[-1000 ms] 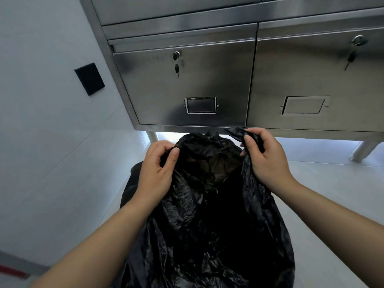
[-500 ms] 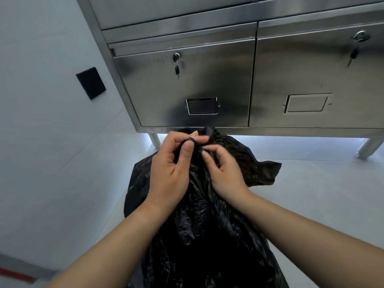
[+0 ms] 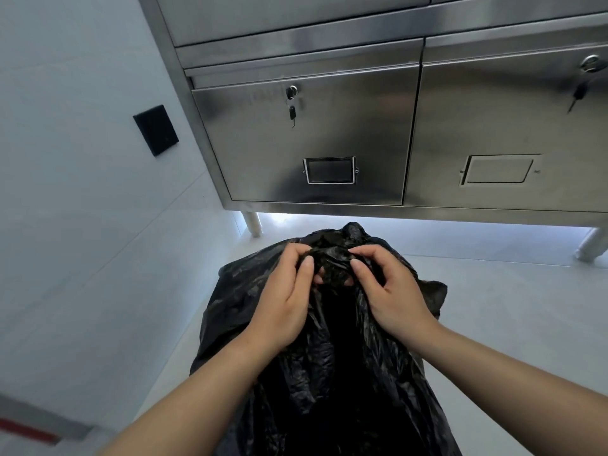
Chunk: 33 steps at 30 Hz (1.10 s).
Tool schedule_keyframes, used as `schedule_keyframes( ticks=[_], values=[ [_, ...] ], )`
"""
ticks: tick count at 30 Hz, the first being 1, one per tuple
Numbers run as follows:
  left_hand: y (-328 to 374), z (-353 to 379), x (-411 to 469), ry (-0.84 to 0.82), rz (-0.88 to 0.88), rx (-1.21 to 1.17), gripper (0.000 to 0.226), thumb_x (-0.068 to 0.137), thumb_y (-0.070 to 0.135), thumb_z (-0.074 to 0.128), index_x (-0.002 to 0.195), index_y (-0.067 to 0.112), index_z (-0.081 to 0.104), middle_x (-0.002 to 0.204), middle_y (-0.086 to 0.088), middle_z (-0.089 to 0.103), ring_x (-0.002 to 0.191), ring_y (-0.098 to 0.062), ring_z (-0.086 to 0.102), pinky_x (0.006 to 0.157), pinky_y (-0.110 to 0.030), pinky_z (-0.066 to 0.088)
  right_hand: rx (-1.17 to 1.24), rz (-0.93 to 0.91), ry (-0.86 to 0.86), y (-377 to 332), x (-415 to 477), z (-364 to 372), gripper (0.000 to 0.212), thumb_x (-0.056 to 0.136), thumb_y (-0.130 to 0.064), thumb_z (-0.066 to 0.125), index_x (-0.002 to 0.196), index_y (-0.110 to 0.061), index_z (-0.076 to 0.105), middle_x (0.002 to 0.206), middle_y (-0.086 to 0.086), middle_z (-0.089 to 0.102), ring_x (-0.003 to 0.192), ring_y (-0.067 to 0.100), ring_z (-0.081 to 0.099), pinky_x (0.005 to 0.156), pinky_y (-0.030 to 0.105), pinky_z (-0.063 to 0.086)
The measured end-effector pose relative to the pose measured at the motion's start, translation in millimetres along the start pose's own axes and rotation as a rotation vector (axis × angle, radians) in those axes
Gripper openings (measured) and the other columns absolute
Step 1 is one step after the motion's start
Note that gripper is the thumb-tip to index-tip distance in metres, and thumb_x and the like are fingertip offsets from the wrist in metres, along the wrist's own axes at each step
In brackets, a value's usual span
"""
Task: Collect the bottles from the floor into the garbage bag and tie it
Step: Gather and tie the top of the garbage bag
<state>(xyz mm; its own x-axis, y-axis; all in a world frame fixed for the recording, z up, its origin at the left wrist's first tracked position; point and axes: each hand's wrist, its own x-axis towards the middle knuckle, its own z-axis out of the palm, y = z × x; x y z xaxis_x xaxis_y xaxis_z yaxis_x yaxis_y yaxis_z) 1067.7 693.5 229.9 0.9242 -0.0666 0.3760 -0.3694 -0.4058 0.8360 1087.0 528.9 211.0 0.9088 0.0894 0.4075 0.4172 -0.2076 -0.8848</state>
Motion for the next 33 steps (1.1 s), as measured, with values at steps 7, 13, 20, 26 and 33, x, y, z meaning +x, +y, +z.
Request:
schedule_keyframes(
  ticks=[7, 13, 20, 26, 33],
  values=[
    [5.1, 3.5, 1.4, -0.009, 0.041, 0.008, 0.017, 0.087, 0.03, 0.055, 0.087, 0.047, 0.06, 0.111, 0.021, 0.059, 0.106, 0.003, 0.056, 0.084, -0.012, 0.046, -0.002, -0.018, -0.079, -6.1, -2.5, 5.9, 0.023, 0.09, -0.018, 0.058, 0.095, -0.04, 0.06, 0.094, -0.021, 0.065, 0.092, -0.005, 0.059, 0.082, 0.01, 0.042],
    [-5.1, 1.4, 2.5, 0.065, -0.097, -0.036, 0.02, 0.078, 0.028, 0.072, 0.091, 0.04, 0.064, 0.08, 0.016, 0.072, 0.079, -0.001, 0.067, 0.074, -0.017, 0.051, -0.016, 0.005, -0.148, -3.4, -5.7, 0.1, 0.02, 0.086, -0.027, 0.061, 0.104, -0.037, 0.06, 0.094, -0.015, 0.065, 0.096, 0.002, 0.06, 0.085, 0.019, 0.045],
    [-8.3, 0.2, 1.5, 0.017, -0.08, 0.039, 0.024, 0.062, 0.034, 0.083, 0.079, 0.039, 0.068, 0.08, 0.02, 0.07, 0.077, 0.002, 0.065, 0.073, -0.01, 0.048, 0.02, 0.033, -0.142, -6.6, -3.8, 1.4, 0.005, 0.085, -0.027, 0.064, 0.082, -0.031, 0.066, 0.082, -0.016, 0.066, 0.083, 0.0, 0.06, 0.08, 0.021, 0.046],
    [-8.4, 1.5, -0.4, 0.005, -0.062, 0.027, 0.025, 0.058, 0.048, 0.08, 0.078, 0.038, 0.069, 0.079, 0.021, 0.071, 0.076, 0.003, 0.065, 0.072, -0.01, 0.048, -0.046, 0.114, -0.115, -4.1, 5.1, 0.4, 0.011, 0.087, -0.034, 0.058, 0.077, -0.029, 0.057, 0.074, -0.004, 0.065, 0.075, 0.022, 0.058, 0.07, 0.028, 0.043],
    [-5.2, 3.1, -4.1, -0.017, -0.029, 0.067, 0.028, 0.061, 0.037, 0.084, 0.086, 0.037, 0.069, 0.081, 0.019, 0.07, 0.08, 0.004, 0.065, 0.071, -0.009, 0.049, -0.019, 0.204, -0.058, -2.2, 11.0, -2.0, 0.017, 0.088, -0.037, 0.058, 0.073, -0.029, 0.057, 0.069, 0.014, 0.066, 0.056, 0.016, 0.047, 0.062, 0.035, 0.04]
  ],
)
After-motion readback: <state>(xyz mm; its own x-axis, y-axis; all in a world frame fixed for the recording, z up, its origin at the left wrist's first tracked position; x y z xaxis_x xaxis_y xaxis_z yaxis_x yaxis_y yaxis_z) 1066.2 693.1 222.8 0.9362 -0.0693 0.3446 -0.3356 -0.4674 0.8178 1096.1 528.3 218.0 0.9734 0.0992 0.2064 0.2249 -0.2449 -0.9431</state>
